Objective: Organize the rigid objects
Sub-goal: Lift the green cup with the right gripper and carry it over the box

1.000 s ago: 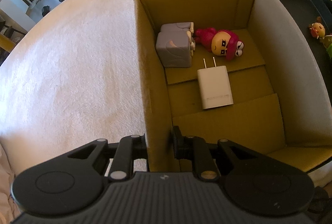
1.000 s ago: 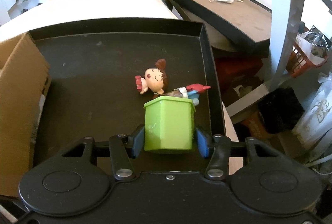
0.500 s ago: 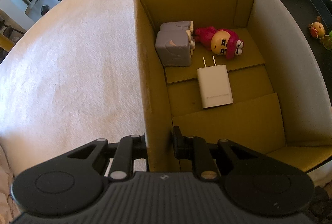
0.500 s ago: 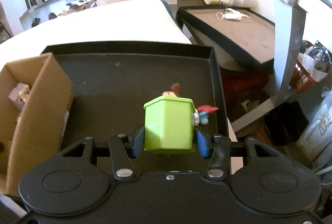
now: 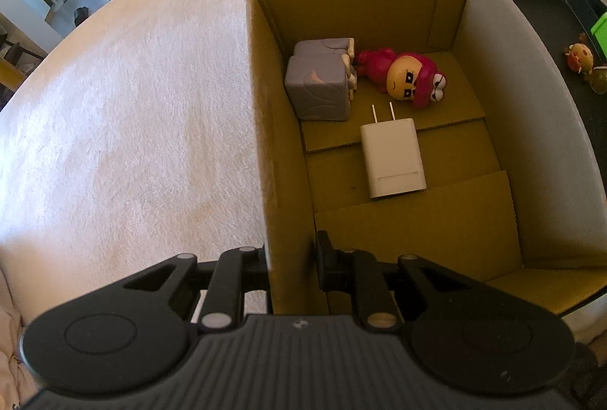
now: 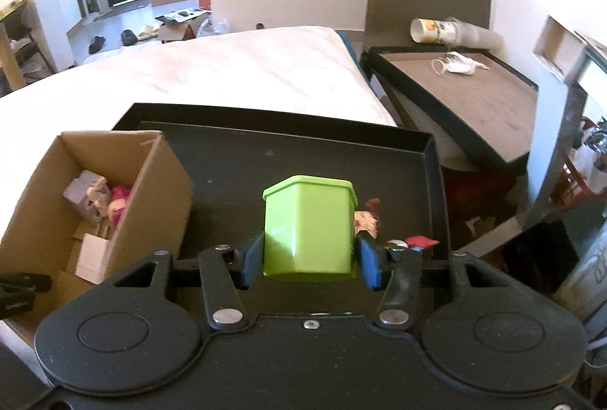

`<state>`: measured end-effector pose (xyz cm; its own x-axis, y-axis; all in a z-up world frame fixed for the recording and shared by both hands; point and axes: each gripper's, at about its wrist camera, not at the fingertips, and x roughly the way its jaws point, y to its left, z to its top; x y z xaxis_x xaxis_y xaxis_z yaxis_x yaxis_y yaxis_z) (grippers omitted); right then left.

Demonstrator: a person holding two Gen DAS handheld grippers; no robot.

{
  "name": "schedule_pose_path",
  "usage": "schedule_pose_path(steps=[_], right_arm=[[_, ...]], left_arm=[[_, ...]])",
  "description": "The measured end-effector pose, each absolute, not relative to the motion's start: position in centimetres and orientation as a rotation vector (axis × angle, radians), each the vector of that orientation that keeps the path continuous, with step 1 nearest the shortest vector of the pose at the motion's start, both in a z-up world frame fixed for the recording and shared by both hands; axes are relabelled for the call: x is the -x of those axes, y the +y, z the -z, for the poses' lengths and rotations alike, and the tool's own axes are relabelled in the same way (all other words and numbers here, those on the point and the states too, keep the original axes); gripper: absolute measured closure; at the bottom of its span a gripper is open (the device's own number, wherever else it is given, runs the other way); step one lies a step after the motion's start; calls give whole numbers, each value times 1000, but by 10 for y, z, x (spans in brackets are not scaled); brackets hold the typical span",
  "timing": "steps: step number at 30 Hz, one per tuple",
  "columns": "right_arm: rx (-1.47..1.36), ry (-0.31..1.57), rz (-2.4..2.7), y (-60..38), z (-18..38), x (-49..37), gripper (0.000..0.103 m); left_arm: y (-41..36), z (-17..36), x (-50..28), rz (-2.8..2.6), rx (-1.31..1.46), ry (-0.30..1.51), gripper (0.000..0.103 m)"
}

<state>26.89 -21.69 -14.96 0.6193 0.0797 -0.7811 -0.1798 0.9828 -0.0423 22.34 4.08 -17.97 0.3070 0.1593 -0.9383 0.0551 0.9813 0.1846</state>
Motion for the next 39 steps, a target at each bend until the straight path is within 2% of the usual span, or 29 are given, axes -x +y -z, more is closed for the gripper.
schedule_pose_path(steps=[21, 39], right_arm=[[149, 829, -287, -148, 109, -262, 53], [163, 898, -414, -108, 123, -254, 52]], left_arm=[[48, 180, -221, -54, -172, 1247, 87], [51, 182, -223, -50, -162, 1249, 87]])
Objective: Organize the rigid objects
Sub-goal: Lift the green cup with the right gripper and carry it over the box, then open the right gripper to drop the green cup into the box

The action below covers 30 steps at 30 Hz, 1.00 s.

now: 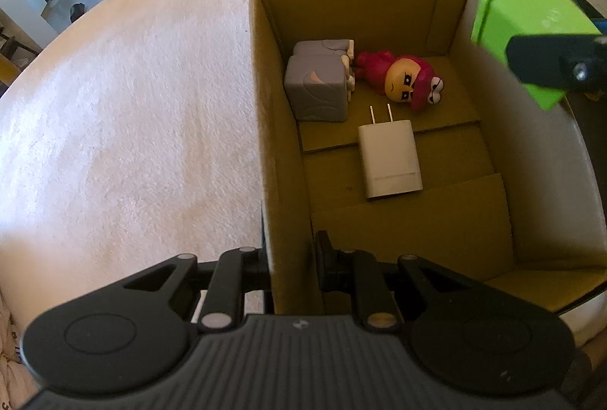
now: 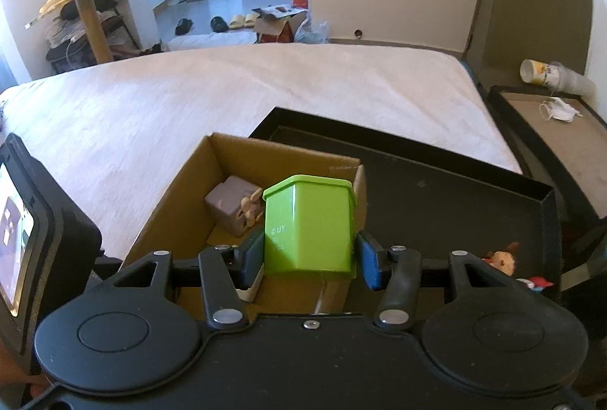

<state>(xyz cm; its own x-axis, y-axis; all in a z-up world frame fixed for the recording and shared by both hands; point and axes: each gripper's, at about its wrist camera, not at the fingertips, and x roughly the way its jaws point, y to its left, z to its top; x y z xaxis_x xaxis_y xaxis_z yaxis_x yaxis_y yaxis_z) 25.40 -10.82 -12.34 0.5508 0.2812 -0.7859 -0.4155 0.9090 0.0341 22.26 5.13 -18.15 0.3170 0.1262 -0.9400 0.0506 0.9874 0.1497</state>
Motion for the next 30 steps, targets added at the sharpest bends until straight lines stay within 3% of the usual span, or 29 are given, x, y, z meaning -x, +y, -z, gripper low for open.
schedule_pose_path(steps=[7, 30], right_arm=[[184, 921, -442, -99, 129, -253, 56], [135, 904, -411, -131, 123, -247, 53]], left_arm=[[53, 182, -222, -45, -153, 1247, 87], [50, 182, -219, -44, -176, 1241, 87]])
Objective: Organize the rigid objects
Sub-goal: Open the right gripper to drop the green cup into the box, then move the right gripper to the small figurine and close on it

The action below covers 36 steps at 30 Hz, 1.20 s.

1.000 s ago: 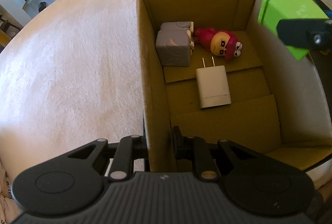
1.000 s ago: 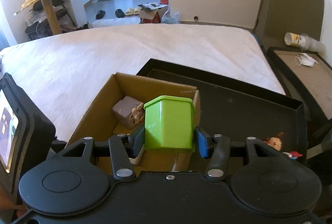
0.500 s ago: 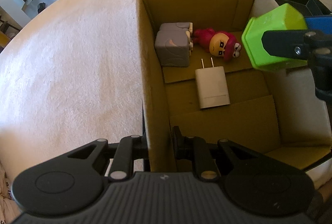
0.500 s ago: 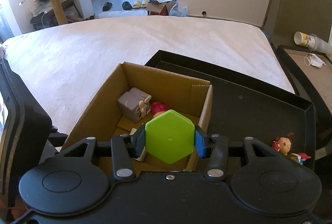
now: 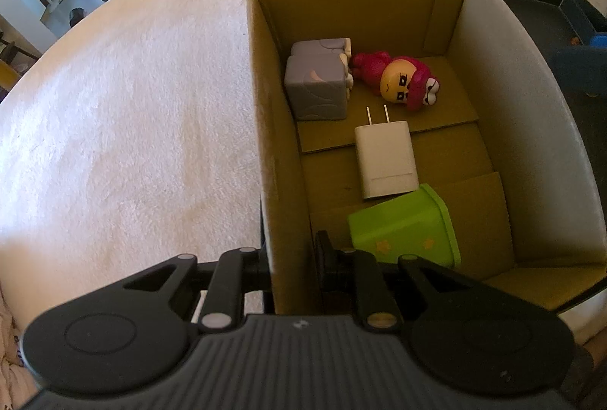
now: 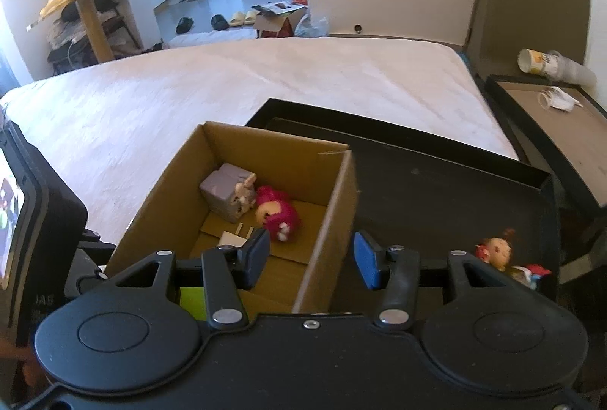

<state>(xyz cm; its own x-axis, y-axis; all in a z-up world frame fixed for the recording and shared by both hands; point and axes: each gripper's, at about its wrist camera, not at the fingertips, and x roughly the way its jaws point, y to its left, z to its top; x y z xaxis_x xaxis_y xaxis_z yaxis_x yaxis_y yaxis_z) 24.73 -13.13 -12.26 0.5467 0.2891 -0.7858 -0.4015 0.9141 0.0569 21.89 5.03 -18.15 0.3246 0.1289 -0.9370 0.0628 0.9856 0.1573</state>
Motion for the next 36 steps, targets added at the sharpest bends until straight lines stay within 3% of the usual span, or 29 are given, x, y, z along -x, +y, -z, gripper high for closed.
schedule_pose_path(steps=[18, 36], right_arm=[[71, 917, -289, -207, 133, -258, 42], [-19, 932, -171, -254, 158, -278, 41]], left_arm=[[47, 181, -219, -51, -193, 1244, 87], [43, 183, -220, -56, -221, 1247, 87]])
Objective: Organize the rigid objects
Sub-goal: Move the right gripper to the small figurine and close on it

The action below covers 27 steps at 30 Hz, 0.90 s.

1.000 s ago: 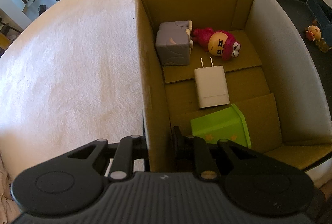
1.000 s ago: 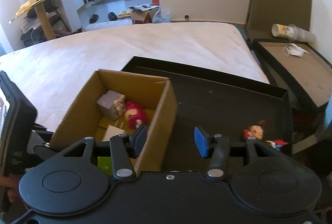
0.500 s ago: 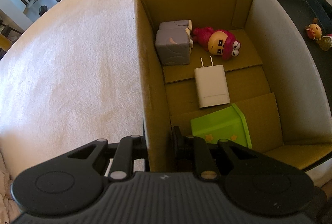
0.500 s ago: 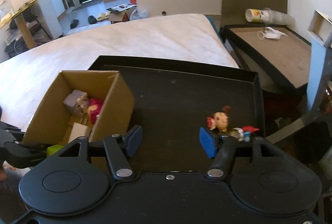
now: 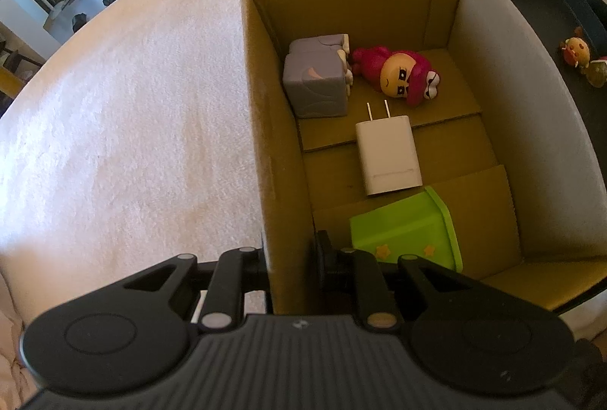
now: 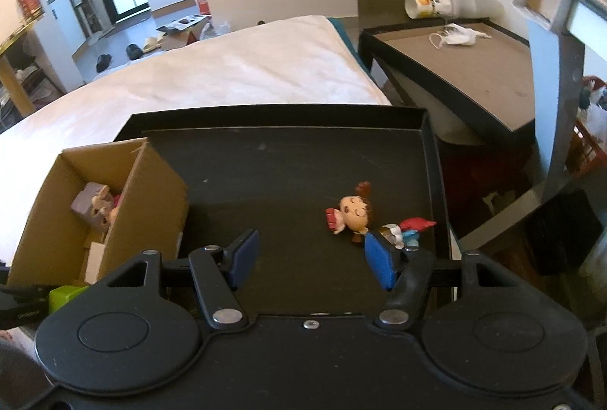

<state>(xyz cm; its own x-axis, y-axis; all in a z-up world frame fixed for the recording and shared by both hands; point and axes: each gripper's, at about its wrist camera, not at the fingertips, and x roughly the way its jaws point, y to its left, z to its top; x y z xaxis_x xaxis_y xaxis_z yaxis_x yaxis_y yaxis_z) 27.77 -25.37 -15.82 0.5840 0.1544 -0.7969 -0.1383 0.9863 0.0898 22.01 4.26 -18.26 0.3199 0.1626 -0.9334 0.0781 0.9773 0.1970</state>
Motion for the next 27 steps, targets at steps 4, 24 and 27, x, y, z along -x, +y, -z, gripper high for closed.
schedule_pose_path(steps=[4, 24, 27], right_arm=[[-38, 936, -140, -260, 166, -283, 41], [181, 957, -148, -241, 200, -328, 37], [199, 964, -145, -239, 205, -333, 37]], left_arm=[[42, 183, -220, -55, -218, 1247, 87], [42, 183, -220, -55, -216, 1247, 87], [42, 183, -220, -55, -217, 1247, 87]])
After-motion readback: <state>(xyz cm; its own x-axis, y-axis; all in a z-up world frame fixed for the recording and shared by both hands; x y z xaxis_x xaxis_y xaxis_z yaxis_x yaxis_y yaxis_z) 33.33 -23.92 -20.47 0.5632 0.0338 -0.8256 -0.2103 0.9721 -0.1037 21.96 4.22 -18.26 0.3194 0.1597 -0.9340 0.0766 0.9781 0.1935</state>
